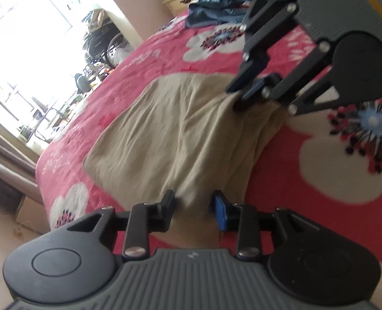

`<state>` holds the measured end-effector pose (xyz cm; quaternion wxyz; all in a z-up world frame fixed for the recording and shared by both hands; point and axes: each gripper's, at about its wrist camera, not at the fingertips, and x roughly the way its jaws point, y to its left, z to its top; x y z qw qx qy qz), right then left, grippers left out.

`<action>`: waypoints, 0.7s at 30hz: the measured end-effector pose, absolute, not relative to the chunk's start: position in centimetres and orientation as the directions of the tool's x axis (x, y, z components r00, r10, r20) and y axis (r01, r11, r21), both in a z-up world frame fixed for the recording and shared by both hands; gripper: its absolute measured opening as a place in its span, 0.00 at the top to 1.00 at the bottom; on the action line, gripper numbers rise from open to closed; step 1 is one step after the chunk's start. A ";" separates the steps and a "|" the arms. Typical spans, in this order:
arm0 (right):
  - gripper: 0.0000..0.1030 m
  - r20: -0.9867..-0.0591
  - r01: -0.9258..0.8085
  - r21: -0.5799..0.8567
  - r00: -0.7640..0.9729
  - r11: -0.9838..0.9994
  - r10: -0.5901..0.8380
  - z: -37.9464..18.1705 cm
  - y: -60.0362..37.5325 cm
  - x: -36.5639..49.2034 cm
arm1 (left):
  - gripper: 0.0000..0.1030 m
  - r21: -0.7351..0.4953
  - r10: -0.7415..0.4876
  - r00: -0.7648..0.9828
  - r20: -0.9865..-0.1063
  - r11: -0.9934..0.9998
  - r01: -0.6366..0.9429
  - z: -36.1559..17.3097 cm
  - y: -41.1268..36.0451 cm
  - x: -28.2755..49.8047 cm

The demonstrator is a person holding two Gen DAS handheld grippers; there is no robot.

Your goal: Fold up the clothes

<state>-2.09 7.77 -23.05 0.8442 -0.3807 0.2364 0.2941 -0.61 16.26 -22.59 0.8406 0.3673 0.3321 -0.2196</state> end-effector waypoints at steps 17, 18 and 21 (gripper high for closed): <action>0.94 -0.470 -0.519 -0.814 0.852 0.259 0.231 -27.1 8.9 -4.1 | 0.87 0.517 -0.089 0.743 -0.664 0.663 0.542 -22.4 17.0 -2.0; 0.93 -0.481 -0.532 -0.803 0.845 0.270 0.235 -26.8 8.9 -3.8 | 0.83 0.514 -0.088 0.742 -0.665 0.667 0.540 -22.4 17.0 -1.8; 0.92 -0.533 -0.588 -0.734 0.809 0.340 0.248 -25.4 8.6 -3.0 | 0.69 0.490 -0.102 0.737 -0.668 0.685 0.539 -22.0 17.1 -1.6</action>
